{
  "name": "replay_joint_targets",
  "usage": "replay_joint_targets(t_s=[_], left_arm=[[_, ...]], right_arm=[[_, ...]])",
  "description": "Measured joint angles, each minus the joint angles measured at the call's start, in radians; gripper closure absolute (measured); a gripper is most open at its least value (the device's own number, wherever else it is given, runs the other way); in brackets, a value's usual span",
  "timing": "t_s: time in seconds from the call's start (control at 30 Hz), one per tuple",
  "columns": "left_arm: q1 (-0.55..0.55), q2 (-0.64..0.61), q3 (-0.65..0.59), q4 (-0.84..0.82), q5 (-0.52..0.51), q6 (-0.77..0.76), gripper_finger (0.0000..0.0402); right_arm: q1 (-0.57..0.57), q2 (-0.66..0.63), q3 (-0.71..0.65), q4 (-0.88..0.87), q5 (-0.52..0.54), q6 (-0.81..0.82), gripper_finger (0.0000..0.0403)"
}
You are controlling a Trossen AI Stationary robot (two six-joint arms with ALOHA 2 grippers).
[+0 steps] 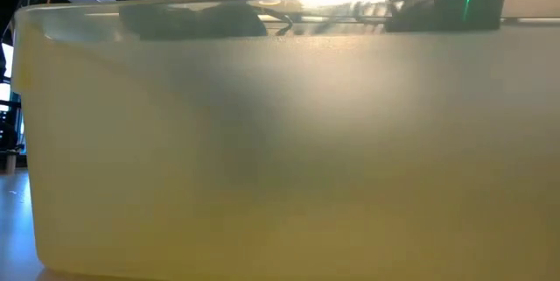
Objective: Roll microfiber towels into tight, uniform cylinder then place into a basket
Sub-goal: Fold the blue towel
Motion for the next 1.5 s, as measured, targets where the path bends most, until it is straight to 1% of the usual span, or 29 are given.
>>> replay_joint_targets(t_s=[0.13, 0.23, 0.3, 0.37, 0.4, 0.5, 0.57, 0.63, 0.77, 0.83, 0.93, 1.0, 1.1, 1.23, 1.33, 1.43, 1.5], left_arm=[[-0.001, 0.0, 0.0, 0.0, 0.02, 0.0, 0.0229], [-0.001, 0.0, 0.0, -0.002, 0.023, 0.0, 0.0229], [-0.001, 0.0, 0.0, -0.002, 0.023, 0.0, 0.0229], [-0.001, 0.0, 0.0, -0.002, 0.023, 0.0, 0.0229], [-0.001, 0.0, 0.0, -0.002, 0.023, 0.0, 0.0229], [-0.001, 0.0, 0.0, -0.002, 0.021, 0.0, 0.0229], [0.001, 0.0, 0.0, 0.0, 0.02, 0.0, 0.0229], [0.002, 0.0, 0.0, 0.0, 0.02, 0.001, 0.0229], [0.007, 0.0, 0.0, 0.003, 0.019, 0.02, 0.0229], [0.009, 0.0, 0.0, 0.004, 0.02, 0.037, 0.0229], [0.009, 0.0, 0.0, 0.003, 0.019, 0.05, 0.0229], [0.009, 0.0, 0.0, 0.003, 0.02, 0.052, 0.0229], [0.009, 0.0, 0.0, 0.003, 0.018, 0.053, 0.0229], [0.009, 0.0, 0.0, 0.003, 0.015, 0.053, 0.0229], [0.009, 0.0, 0.0, 0.003, 0.015, 0.053, 0.0229], [0.009, 0.0, 0.0, 0.003, 0.014, 0.053, 0.0229], [0.009, 0.0, 0.0, 0.005, 0.012, 0.053, 0.0229]], right_arm=[[-0.049, -0.085, -0.118, -0.038, -0.063, 0.048, 0.0281], [-0.068, -0.216, -0.216, -0.023, -0.115, 0.131, 0.0281], [-0.073, -0.317, -0.283, 0.048, -0.145, 0.223, 0.0281], [-0.073, -0.421, -0.357, 0.22, -0.177, 0.35, 0.0281], [-0.068, -0.462, -0.395, 0.324, -0.178, 0.386, 0.0281], [-0.042, -0.534, -0.513, 0.666, -0.175, 0.393, 0.0281], [-0.031, -0.532, -0.569, 0.836, -0.158, 0.383, 0.0281], [-0.025, -0.498, -0.601, 0.911, -0.135, 0.365, 0.0281], [-0.026, -0.401, -0.61, 0.894, -0.133, 0.344, 0.0281], [-0.027, -0.361, -0.61, 0.885, -0.152, 0.321, 0.0281], [-0.026, -0.317, -0.61, 0.889, -0.268, 0.298, 0.0281], [-0.014, -0.306, -0.605, 0.896, -0.369, 0.282, 0.0281], [0.021, -0.302, -0.606, 0.891, -0.53, 0.279, 0.0281], [0.076, -0.302, -0.609, 0.873, -0.678, 0.309, 0.0281], [0.116, -0.301, -0.61, 0.855, -0.761, 0.354, 0.0281], [0.147, -0.301, -0.603, 0.844, -0.803, 0.38, 0.0281], [0.16, -0.301, -0.572, 0.837, -0.835, 0.364, 0.0281]])
